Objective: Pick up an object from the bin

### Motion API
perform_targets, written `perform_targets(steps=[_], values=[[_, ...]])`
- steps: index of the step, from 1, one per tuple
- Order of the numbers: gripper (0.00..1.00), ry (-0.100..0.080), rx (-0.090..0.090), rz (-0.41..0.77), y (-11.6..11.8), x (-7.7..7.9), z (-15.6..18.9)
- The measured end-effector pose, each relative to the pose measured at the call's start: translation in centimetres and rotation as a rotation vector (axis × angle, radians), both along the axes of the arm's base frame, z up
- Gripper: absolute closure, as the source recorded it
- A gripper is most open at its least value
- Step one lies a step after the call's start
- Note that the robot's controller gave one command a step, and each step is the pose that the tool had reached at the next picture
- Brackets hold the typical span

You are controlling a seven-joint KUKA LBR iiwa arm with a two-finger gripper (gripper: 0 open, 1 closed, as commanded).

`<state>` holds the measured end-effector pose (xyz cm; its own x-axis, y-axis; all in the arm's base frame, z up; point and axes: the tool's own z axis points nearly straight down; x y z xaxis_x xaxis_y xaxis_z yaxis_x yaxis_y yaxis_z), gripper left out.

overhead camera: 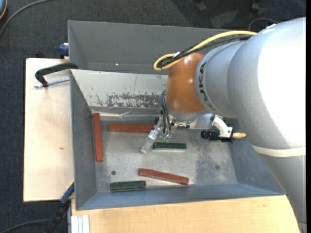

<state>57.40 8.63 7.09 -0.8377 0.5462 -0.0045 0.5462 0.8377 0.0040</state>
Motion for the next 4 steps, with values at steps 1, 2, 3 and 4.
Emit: perform_targets(steps=[1,2,3,4], values=[[0.0,0.001,-0.001,0.002,0.0,0.1,0.1],[1.0,0.002,0.0,0.002,0.1,0.1,0.1],[1.0,0.002,-0.001,0.004,0.1,0.2,0.4],[1.0,-0.006,0.002,0.007,0.2,0.5,9.0]])
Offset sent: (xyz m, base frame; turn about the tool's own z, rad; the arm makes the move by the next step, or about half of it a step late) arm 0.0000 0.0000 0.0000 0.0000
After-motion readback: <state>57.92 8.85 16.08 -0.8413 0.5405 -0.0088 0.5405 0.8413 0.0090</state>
